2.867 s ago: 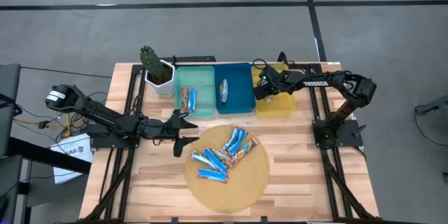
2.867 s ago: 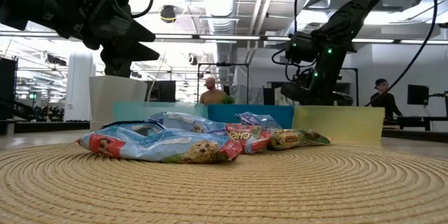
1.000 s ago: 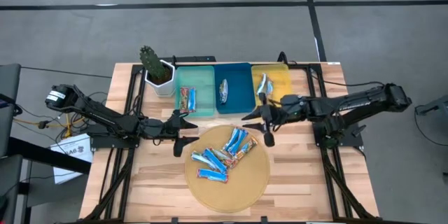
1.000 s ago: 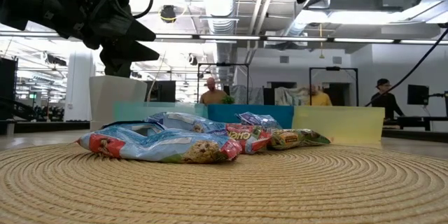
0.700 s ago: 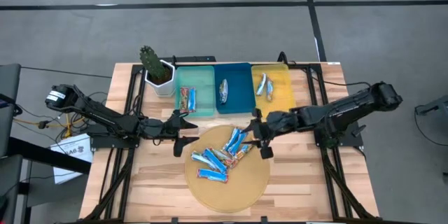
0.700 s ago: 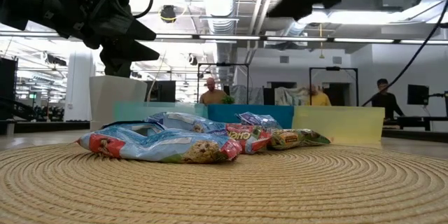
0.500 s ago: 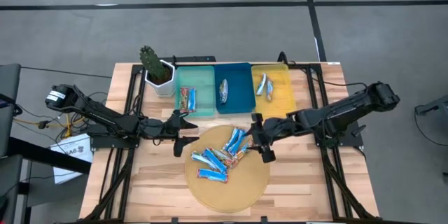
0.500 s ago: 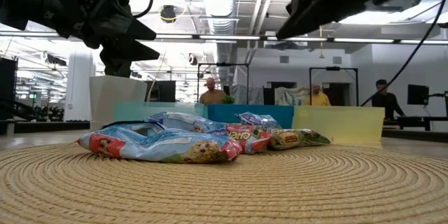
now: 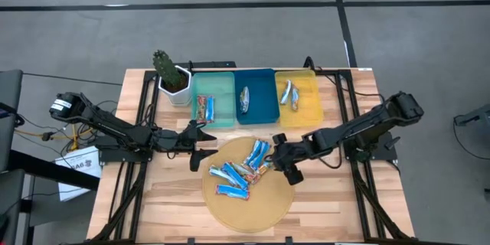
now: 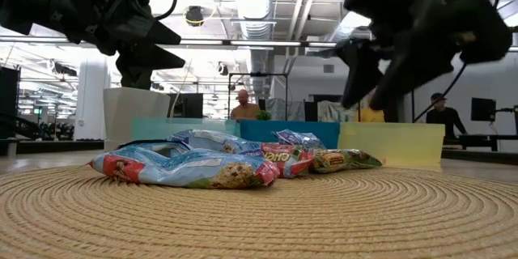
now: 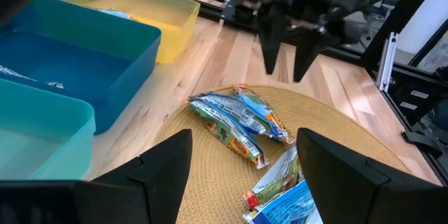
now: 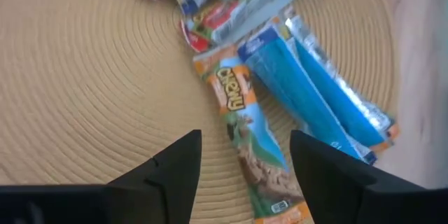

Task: Pick and place Granola Bars by type
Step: Put the yellow granola bar into the yellow bin

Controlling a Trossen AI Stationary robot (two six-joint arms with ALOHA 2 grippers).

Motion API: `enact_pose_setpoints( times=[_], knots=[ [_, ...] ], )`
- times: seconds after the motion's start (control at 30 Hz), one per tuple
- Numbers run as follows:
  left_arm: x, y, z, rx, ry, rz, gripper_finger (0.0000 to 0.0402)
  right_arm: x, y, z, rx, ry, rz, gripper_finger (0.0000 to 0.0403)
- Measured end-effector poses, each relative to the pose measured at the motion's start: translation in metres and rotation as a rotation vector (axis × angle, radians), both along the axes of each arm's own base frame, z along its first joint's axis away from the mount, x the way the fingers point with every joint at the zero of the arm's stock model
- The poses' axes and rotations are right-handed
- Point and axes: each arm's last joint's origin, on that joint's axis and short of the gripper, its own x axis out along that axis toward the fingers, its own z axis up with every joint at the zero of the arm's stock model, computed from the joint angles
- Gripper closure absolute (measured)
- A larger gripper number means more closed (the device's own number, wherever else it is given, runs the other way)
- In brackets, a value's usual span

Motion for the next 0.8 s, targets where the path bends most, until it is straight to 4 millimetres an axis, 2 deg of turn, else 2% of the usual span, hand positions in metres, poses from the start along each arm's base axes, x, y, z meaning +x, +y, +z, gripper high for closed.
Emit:
enact_pose_setpoints(
  times=[0.4, 0.8],
  knots=[
    [0.000, 0.000, 0.000, -0.007, 0.002, 0.002, 0.0152, 0.010, 0.001, -0.033, -0.057, 0.085, -0.003, 0.0199],
    [0.000, 0.000, 0.000, -0.004, 0.002, 0.011, 0.0152, 0.014, -0.005, -0.035, -0.128, 0.056, -0.001, 0.0202]
  ],
)
